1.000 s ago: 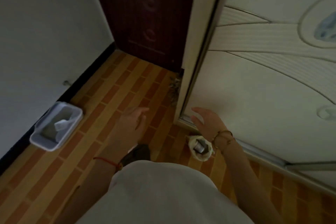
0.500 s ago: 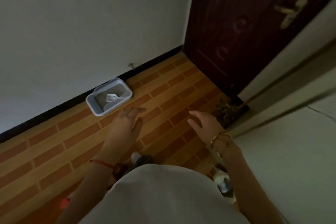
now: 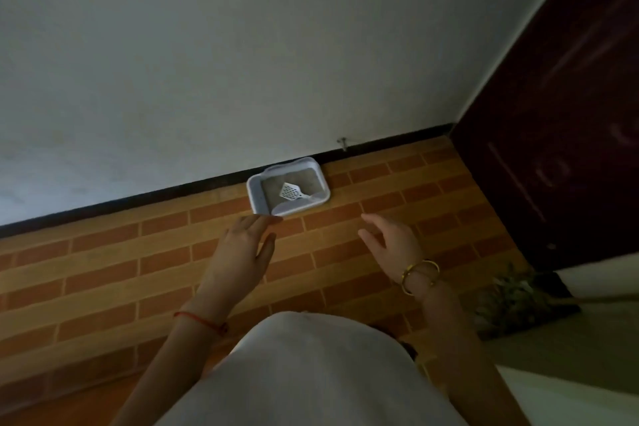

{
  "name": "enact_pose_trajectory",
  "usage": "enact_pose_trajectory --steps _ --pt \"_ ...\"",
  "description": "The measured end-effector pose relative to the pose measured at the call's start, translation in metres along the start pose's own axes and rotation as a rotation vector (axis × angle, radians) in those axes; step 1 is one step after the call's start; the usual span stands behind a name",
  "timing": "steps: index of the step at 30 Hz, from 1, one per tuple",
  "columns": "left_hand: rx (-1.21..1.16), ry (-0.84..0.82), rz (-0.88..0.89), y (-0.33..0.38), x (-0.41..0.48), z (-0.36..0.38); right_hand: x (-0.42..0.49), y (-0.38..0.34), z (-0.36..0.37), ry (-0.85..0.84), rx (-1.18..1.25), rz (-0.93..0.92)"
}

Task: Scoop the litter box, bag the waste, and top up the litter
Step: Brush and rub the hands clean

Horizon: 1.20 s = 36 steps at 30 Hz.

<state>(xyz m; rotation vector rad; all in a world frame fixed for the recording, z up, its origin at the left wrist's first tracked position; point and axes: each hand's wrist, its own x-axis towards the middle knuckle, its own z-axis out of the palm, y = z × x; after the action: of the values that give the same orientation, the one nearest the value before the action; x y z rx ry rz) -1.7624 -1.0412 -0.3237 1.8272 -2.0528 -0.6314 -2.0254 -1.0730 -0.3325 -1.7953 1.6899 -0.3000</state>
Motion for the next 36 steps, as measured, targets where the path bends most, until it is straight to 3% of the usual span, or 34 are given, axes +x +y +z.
enact_pose_trajectory --steps 13,28,36 --pt "-0.016 0.124 -0.285 -0.069 0.039 -0.027 0.142 -0.067 0.022 -0.185 -0.079 -0.197" --pt "-0.036 0.343 -0.56 -0.119 0.153 -0.065 0.346 -0.171 0.02 -0.389 -0.219 -0.525" --pt "-0.035 0.362 -0.617 -0.153 0.184 -0.086 0.393 -0.215 0.042 -0.475 -0.244 -0.559"
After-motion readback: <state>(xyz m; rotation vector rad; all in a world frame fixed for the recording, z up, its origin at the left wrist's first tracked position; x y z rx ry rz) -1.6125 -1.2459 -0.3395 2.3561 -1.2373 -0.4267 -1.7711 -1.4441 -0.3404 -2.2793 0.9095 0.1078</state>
